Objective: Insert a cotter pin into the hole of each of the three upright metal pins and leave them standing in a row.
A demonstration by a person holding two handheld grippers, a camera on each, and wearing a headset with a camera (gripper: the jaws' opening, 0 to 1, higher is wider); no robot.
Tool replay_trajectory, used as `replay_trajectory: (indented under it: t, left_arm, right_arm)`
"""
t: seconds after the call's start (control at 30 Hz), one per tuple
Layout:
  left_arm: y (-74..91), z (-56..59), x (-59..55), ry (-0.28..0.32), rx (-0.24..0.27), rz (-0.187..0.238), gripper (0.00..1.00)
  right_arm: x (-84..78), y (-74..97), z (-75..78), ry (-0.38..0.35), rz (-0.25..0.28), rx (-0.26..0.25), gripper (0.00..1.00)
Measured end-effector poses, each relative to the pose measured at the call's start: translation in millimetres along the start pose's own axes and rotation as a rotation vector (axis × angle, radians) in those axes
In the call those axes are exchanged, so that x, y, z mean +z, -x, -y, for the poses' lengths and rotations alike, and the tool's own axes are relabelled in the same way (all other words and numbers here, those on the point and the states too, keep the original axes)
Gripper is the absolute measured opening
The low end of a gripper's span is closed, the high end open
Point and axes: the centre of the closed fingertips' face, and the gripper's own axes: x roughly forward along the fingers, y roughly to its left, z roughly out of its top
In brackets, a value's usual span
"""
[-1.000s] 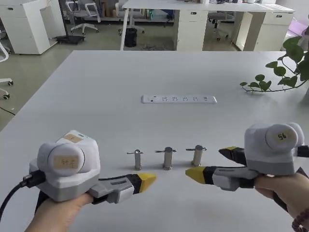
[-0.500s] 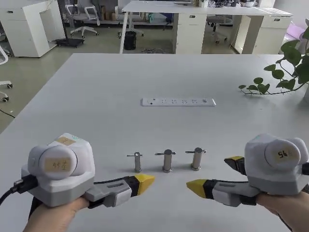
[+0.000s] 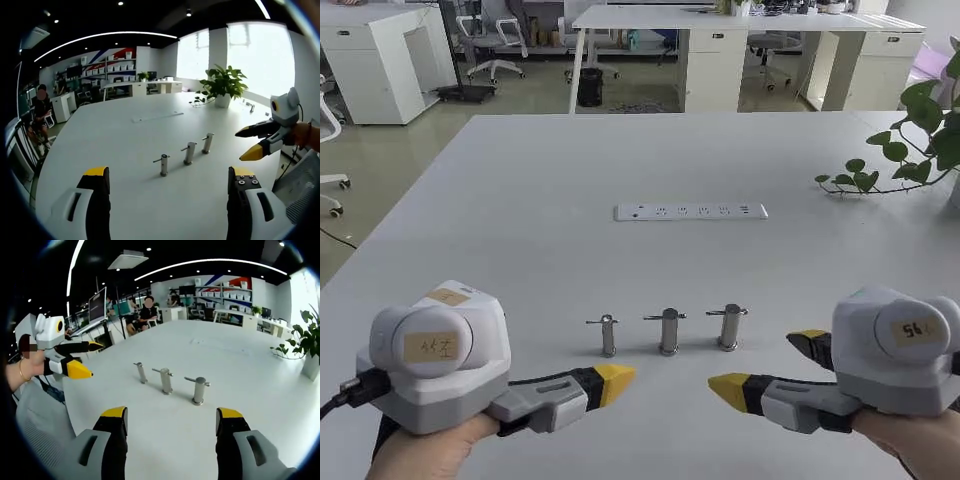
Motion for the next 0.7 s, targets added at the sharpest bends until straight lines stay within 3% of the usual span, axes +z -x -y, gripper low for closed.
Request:
replay_trajectory:
  t: [0.7]
  left_arm:
    - [4.4,-2.5,-3.1,-0.011,-0.003,-0.022,0.95]
  right_arm:
    - [-2.8,6.8,-5.0,0.038,-0.034,-0.01,0.67]
